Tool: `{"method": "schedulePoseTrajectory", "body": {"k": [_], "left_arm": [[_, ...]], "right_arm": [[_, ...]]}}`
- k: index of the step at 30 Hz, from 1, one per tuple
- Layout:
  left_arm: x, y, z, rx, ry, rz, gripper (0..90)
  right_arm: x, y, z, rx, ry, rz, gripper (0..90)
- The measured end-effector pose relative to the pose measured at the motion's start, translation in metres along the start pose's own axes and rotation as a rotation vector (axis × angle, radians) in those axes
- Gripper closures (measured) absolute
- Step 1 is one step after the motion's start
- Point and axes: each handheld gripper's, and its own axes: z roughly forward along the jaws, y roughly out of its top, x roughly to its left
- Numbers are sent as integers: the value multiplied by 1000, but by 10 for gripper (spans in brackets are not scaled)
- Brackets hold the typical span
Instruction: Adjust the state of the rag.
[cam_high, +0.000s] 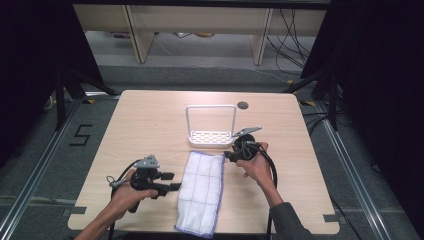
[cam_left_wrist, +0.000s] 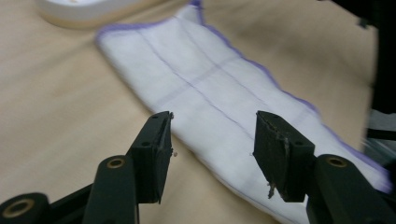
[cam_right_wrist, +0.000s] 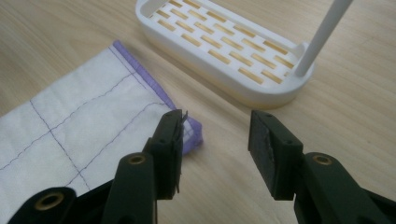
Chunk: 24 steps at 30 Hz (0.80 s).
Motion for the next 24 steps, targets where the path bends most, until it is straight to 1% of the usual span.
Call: {"method": "schedulePoseTrajectory", "body": {"k": [1,2,3,4,5,6,7,8,9,10,11,12,13,14,15,16,17,18,19,20,21,22,23,24], "left_arm": [[6,5,4,16,25,18,466],[6,5,4,16,25,18,465],[11,10,10,34,38,25,465],[15,14,14,37,54,23,464],[22,20,20,43,65,23,461],[27,26,26,31,89,15,461],[27,26,26,31,89,15,460],[30,28,29,30,97,10,460],[32,30,32,33,98,2,459],[37,35,38,39,118,1,456],[37,35,38,39,118,1,456],[42,38,42,52,128,5,456],[46,42,49,52,135,-6,452],[50,45,50,75,137,10,452],[50,45,50,75,137,10,453],[52,48,58,74,135,2,453],[52,48,58,74,135,2,453],[53,51,65,61,132,-6,454],[53,52,68,54,134,-9,456],[53,52,68,54,134,-9,459],[52,52,73,59,127,-15,459],[53,53,76,89,131,14,461],[53,52,81,116,133,34,478],[52,51,84,115,137,34,478]], "right_arm": [[2,0,2,-4,6,13,570],[2,1,3,12,1,-16,575],[2,1,3,12,1,-16,575],[5,2,5,22,0,-11,575],[6,2,11,25,-1,-12,573],[8,3,12,31,2,4,573],[8,3,12,31,2,4,573],[7,2,17,19,-20,-10,572],[9,3,17,35,-9,15,569],[9,2,20,31,-19,9,561],[9,2,20,31,-19,9,561],[10,2,21,35,-13,13,559],[12,2,24,45,-15,14,539],[13,2,27,37,-16,21,536],[13,2,27,37,-16,21,536],[15,1,32,58,-15,7,527],[15,1,32,58,-15,7,527],[18,-3,39,83,-31,-5,525],[17,-4,41,99,-33,-26,520],[17,-4,41,99,-33,-26,520],[21,-4,40,110,-31,29,520],[21,-3,40,115,-30,35,523],[20,-3,41,108,-27,6,534],[21,-4,41,106,-35,10,540]]}}
